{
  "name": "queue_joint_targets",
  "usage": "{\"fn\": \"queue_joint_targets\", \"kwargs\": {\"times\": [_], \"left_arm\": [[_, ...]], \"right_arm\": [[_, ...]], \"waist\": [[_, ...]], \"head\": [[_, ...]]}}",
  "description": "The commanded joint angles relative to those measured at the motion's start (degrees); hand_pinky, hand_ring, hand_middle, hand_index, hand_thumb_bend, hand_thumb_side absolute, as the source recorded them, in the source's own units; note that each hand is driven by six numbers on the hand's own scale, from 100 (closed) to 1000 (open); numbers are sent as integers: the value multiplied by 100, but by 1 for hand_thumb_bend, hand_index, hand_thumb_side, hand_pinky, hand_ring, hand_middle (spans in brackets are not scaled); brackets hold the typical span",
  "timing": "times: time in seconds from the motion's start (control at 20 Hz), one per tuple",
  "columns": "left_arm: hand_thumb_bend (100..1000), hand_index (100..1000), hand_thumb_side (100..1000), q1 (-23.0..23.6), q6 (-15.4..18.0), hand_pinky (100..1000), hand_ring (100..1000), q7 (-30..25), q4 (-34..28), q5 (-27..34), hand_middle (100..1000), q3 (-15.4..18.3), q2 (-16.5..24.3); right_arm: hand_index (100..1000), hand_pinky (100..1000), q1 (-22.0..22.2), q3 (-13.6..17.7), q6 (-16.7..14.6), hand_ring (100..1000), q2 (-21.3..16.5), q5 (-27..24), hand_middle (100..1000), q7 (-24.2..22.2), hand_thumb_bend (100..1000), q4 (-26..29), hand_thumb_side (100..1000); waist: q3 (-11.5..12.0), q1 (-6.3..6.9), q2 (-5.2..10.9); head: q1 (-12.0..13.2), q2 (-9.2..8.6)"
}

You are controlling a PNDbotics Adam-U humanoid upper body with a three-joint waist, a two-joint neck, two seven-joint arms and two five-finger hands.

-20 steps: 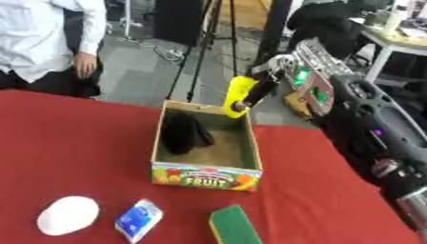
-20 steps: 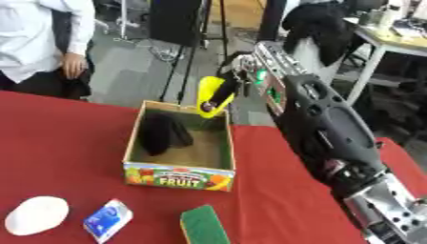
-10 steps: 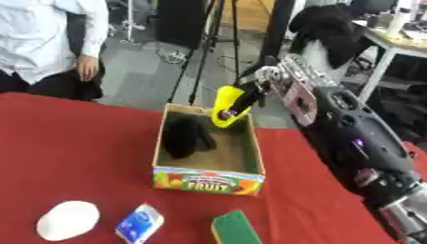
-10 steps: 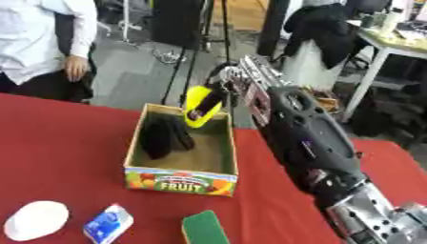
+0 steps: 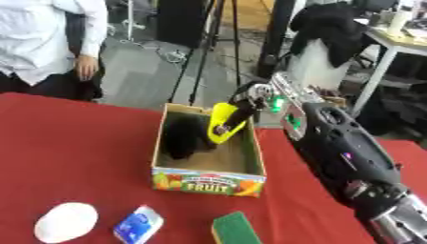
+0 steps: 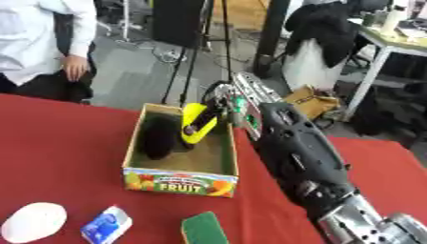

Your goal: Pick up objects on the table and place them in the box.

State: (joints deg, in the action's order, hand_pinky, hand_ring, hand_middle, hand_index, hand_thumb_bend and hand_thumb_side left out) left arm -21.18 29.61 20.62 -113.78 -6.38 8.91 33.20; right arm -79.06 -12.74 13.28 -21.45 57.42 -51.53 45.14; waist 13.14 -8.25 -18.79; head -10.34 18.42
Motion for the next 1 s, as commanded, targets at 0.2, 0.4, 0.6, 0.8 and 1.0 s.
{"fn": "queue_joint_targets", "kwargs": {"times": [0.2,0.4,0.6,0.8,1.0], "left_arm": [[100,861,983,-56,13,928,950,-6,-81,-21,805,15,61],[100,861,984,-68,18,927,950,-10,-81,-33,805,4,46],[100,861,984,-66,22,926,950,-3,-81,-45,805,8,40],[100,862,983,-75,26,927,950,2,-81,-55,805,7,37],[100,862,983,-72,34,927,950,12,-81,-66,806,14,38]], "right_arm": [[885,782,-55,107,65,865,-73,121,741,-43,161,-74,652],[882,785,-18,168,86,866,-83,210,739,-43,162,-61,660],[894,798,2,220,109,888,-115,368,772,-43,188,3,673],[956,809,22,298,103,907,-133,505,887,-3,253,121,714],[987,815,41,332,90,917,-144,564,916,130,300,144,734]], "waist": [[29,99,54],[62,101,21],[73,108,-1],[75,122,-18],[77,132,-31]], "head": [[-67,-66],[-107,-122],[-125,-139],[-126,-130],[-123,-103]]}}
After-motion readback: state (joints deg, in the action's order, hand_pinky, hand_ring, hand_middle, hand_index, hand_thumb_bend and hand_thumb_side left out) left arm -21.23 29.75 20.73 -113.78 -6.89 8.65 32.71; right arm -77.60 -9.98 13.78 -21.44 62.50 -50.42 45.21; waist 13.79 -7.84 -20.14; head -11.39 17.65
